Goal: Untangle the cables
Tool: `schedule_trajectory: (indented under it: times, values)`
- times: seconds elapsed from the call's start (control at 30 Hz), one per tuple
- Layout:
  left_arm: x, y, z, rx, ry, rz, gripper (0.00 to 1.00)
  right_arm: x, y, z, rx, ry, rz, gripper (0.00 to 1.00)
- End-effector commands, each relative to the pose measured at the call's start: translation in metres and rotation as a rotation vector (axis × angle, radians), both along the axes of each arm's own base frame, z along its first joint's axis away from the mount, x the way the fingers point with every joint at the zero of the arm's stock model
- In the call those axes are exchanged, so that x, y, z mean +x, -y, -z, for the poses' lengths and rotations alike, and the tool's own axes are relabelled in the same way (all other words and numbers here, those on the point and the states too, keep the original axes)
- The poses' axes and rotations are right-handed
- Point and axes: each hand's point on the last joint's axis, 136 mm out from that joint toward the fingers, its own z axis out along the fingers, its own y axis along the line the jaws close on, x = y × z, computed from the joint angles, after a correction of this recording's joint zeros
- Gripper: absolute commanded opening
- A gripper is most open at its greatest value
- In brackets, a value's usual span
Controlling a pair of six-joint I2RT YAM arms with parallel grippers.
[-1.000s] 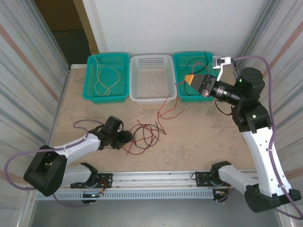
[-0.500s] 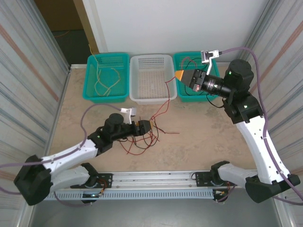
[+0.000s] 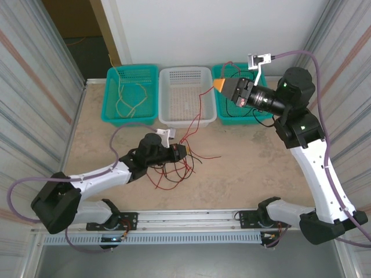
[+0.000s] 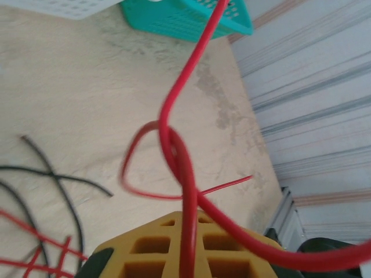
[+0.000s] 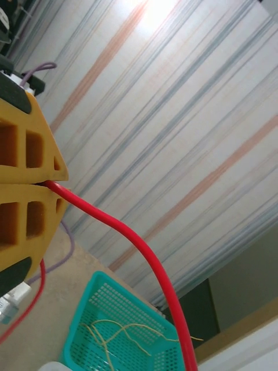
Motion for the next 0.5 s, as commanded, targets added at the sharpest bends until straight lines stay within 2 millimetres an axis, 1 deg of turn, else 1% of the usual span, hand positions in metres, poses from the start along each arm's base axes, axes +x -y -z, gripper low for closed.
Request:
schedule_trajectory:
  times: [0.0,0.1,0.17,0.23,0.3,0.37,0.4,0.43,0.47]
  values:
    - [-0.007,-0.04,0.035,0.144,-0.093,-0.139,0.0,0.008,0.022,-0.036,0.03,0.109,0.095,0.0]
    - [-0.019,-0.074,0.058,0.208,-0.176,-0.222,0.0,0.023,0.034,-0.052,0.055,0.139,0.159,0.0]
    - [-0.025,-0.093,0.073,0.232,-0.237,-0.278,0.0,0.032,0.038,-0.06,0.072,0.155,0.184,0.0]
    - [-0.029,-0.106,0.081,0.233,-0.272,-0.307,0.0,0.046,0.042,-0.065,0.086,0.16,0.211,0.0]
    - [-0.032,-0.111,0.083,0.228,-0.27,-0.307,0.0,0.06,0.043,-0.07,0.089,0.162,0.226,0.0]
    - [-0.033,-0.112,0.079,0.232,-0.256,-0.302,0.0,0.08,0.041,-0.067,0.083,0.143,0.237,0.0]
    - [-0.032,-0.111,0.075,0.227,-0.248,-0.296,0.0,0.089,0.04,-0.064,0.079,0.132,0.238,0.0]
    - [-0.031,-0.109,0.07,0.211,-0.236,-0.286,0.0,0.104,0.037,-0.054,0.069,0.101,0.239,0.0]
    - [-0.03,-0.104,0.063,0.184,-0.22,-0.27,0.0,0.112,0.034,-0.054,0.067,0.097,0.237,0.0]
